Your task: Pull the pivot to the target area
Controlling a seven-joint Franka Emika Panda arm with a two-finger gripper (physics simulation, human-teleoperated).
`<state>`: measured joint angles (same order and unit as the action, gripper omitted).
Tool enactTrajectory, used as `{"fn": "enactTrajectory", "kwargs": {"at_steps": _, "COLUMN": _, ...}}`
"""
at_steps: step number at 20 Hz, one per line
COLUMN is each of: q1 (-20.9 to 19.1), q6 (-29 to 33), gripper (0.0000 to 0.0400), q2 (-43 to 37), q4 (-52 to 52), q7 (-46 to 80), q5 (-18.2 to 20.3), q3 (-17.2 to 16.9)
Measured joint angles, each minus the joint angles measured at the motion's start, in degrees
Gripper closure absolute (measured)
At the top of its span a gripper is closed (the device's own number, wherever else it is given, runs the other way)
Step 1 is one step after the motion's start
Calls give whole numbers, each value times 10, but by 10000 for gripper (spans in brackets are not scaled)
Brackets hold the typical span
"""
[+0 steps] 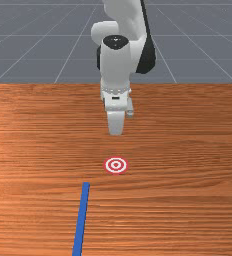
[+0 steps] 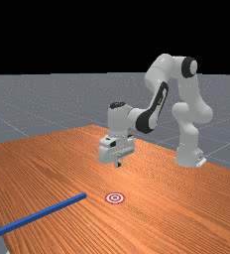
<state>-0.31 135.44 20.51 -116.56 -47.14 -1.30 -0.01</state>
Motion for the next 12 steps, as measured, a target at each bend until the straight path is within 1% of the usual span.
{"fn": "enactTrajectory", "kwargs": {"at_steps": 1, "q1": -7, "q6": 5, "gripper": 400, "q2": -5, "q4": -9, "q7": -50, "q5": -5, "q3": 7}}
{"fn": "enactTrajectory", "kwargs": {"at_steps": 3, "q1": -6, "q6": 11, "gripper": 400, "q2": -17, "q4": -28, "q7": -47, "q5": -5, "q3": 6}}
{"fn": "enactTrajectory", "kwargs": {"at_steps": 4, "q1": 2, "q6": 103, "gripper": 400, "q2": -38, "q4": -79, "q7": 14, "q5": -2, "q3": -3}}
{"fn": "enactTrajectory", "kwargs": {"at_steps": 6, "q1": 2, "q6": 129, "gripper": 400, "q2": -52, "q4": -105, "q7": 15, "q5": -3, "q3": -4}}
{"fn": "enactTrajectory", "kwargs": {"at_steps": 7, "q1": 30, "q6": 40, "gripper": 400, "q2": -47, "q4": -77, "q7": 231, "q5": 15, "q3": -31}}
{"fn": "enactTrajectory", "kwargs": {"at_steps": 8, "q1": 30, "q6": 44, "gripper": 400, "q2": -55, "q4": -90, "q7": 237, "q5": 15, "q3": -31}}
{"fn": "enactTrajectory", "kwargs": {"at_steps": 9, "q1": 40, "q6": 48, "gripper": 400, "q2": -64, "q4": -104, "q7": 330, "q5": 20, "q3": -41}}
{"fn": "enactTrajectory", "kwargs": {"at_steps": 12, "q1": 33, "q6": 78, "gripper": 400, "q2": -133, "q4": -203, "q7": 415, "q5": 11, "q3": -34}}
